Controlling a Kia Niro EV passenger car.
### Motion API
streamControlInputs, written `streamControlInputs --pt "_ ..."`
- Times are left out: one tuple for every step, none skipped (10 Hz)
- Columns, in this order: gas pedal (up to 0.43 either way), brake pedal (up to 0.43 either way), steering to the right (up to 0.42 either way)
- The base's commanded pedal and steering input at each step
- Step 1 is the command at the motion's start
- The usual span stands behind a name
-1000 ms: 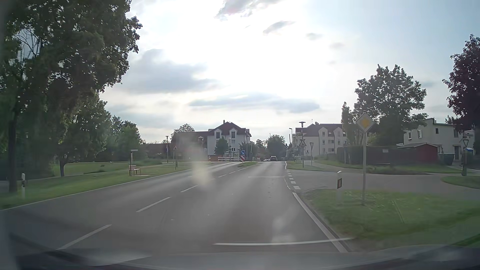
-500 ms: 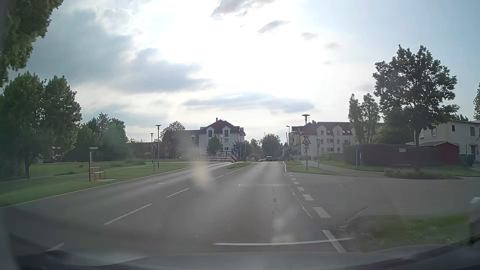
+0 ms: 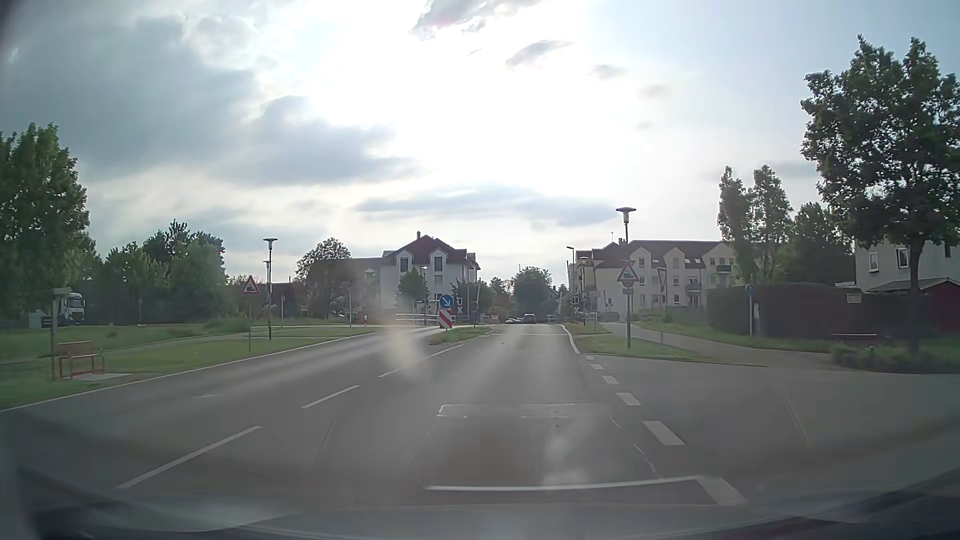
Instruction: Follow the waypoints while adhering to traffic rules and regulations
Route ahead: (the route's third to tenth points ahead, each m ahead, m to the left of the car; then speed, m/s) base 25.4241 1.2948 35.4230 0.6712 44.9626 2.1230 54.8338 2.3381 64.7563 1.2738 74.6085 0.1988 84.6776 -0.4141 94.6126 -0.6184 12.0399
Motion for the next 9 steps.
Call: streamControlInputs --pt "0.157 0.0 0.013" --pt "0.157 0.0 0.013" --pt "0.157 0.0 0.012" --pt "0.157 0.0 0.011" --pt "0.157 0.0 0.011" --pt "0.157 0.0 0.01" --pt "0.157 0.0 0.009" --pt "0.157 0.0 0.009" --pt "0.157 0.0 0.008"
